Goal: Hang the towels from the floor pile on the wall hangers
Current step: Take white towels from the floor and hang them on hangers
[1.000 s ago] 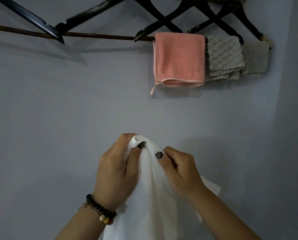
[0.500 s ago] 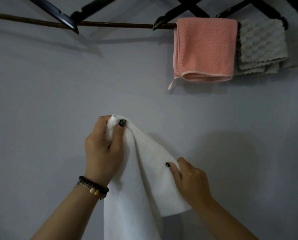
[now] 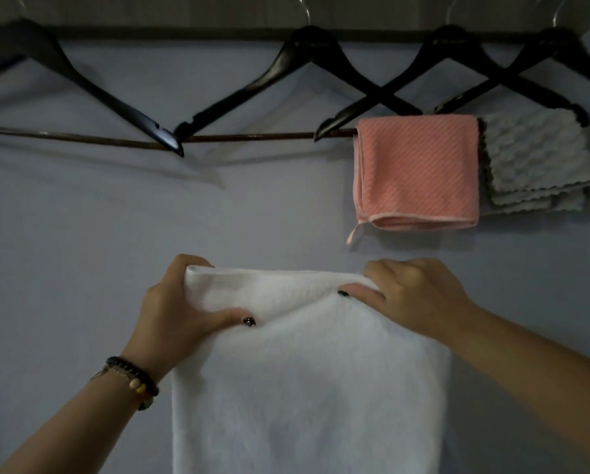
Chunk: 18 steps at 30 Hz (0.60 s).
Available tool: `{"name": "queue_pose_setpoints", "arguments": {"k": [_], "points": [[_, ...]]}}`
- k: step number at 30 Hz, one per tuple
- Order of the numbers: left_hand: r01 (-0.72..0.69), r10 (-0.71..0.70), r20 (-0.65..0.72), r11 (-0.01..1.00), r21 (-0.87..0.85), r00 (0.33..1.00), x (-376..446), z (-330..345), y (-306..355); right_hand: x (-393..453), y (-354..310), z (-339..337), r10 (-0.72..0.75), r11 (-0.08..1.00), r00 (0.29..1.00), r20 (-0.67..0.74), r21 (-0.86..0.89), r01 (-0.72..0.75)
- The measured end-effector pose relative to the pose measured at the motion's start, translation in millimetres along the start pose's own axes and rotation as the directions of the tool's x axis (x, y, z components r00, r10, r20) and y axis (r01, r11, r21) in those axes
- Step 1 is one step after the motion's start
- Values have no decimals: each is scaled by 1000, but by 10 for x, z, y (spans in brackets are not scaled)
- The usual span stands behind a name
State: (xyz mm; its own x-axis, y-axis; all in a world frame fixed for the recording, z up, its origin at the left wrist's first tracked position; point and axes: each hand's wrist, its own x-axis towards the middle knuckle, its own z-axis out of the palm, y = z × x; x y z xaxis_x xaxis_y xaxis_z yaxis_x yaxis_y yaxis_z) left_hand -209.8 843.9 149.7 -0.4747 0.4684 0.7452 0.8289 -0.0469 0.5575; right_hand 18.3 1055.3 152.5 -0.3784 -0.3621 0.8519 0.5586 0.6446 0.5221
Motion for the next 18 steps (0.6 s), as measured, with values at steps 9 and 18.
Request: {"name": "queue_pose_setpoints", "arguments": {"k": [9,18], "points": [[-178,170,53,962,208,984,631,-331,376,1007,634,-58,-219,976,975,41,15,219],[-247,250,39,896,368,967,1230,-490,662,1520,913,-115,-268,952,963,41,-142,271]]}}
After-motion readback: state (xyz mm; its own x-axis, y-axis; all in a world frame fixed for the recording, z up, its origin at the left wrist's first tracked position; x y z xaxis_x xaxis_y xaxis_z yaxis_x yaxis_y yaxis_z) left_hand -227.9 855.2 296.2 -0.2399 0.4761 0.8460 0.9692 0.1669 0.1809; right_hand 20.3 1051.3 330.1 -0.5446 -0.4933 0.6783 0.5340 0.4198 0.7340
